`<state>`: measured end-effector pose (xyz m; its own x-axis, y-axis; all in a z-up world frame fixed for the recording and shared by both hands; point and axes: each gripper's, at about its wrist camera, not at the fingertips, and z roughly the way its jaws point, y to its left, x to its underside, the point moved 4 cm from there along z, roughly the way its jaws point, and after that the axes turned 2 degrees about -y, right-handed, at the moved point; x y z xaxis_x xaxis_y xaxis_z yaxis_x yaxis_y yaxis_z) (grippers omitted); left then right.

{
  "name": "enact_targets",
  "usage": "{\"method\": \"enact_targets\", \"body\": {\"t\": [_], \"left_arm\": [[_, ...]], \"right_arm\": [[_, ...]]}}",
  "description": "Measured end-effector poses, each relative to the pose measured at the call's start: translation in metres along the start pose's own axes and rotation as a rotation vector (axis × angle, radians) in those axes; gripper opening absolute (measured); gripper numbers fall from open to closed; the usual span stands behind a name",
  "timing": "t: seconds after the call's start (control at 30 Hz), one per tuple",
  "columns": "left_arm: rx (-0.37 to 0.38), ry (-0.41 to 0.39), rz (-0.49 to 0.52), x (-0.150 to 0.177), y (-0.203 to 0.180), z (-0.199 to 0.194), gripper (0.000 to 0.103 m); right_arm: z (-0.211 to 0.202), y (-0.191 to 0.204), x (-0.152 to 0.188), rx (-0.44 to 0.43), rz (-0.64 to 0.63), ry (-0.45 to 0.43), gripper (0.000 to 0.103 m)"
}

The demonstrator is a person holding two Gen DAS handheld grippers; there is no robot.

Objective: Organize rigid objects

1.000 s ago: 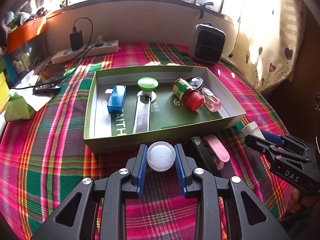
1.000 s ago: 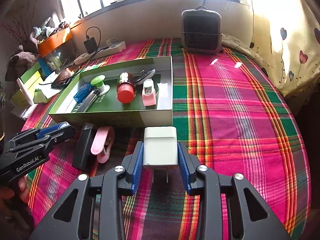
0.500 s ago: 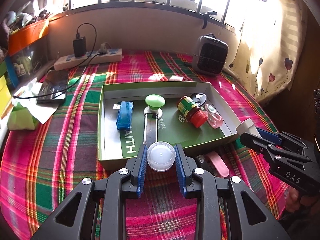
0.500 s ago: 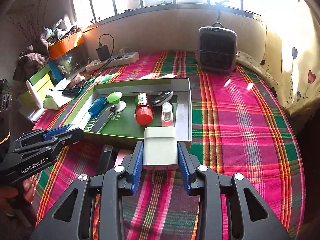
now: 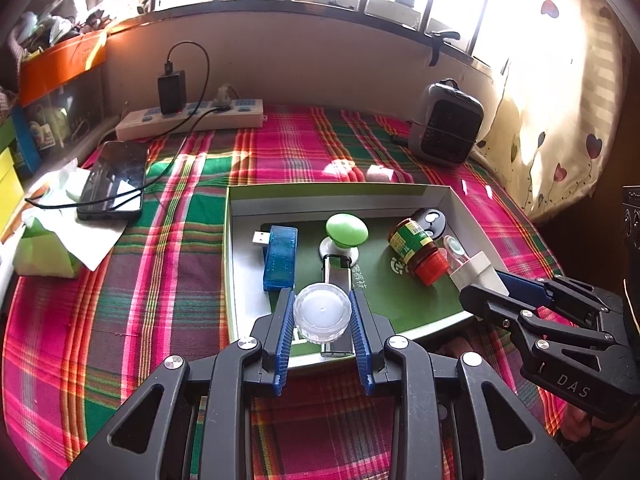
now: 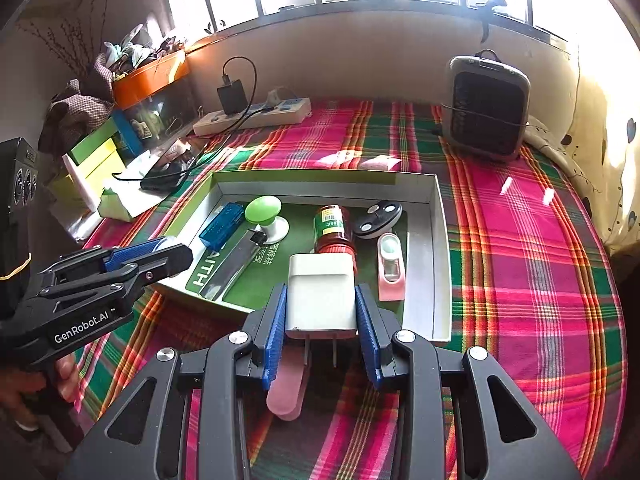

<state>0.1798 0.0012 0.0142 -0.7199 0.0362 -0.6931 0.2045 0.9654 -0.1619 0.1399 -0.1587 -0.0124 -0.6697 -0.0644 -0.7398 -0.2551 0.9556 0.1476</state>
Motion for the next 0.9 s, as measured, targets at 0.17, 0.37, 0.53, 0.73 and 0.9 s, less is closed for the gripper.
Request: {"method": "enact_targets", "body": {"t": [0.17, 0.37, 0.53, 0.73, 0.9], "left_arm": [[-0.001, 0.009, -0.007, -0.003, 0.005, 0.008, 0.026], [-0.003, 0.024, -0.013, -0.004, 0.01, 0.018, 0.026], [-0.004, 0.034, -0.014, -0.005, 0.012, 0.025, 0.026], [-0.005, 0.05, -0.016, -0.004, 0.014, 0.032, 0.026], [-0.004, 0.05, -0.006, -0.005, 0.013, 0.036, 0.026]], "right_arm": [[0.013, 0.008, -0.005, -0.024, -0.016, 0.018, 0.035], [0.029, 0.016, -0.006, -0.048, -0.035, 0.048, 0.035], [0.04, 0.02, -0.007, -0.057, -0.049, 0.066, 0.035], [0.052, 0.022, -0.007, -0.061, -0.056, 0.085, 0.035], [0.059, 0.022, -0.006, -0.052, -0.062, 0.097, 0.035]]}}
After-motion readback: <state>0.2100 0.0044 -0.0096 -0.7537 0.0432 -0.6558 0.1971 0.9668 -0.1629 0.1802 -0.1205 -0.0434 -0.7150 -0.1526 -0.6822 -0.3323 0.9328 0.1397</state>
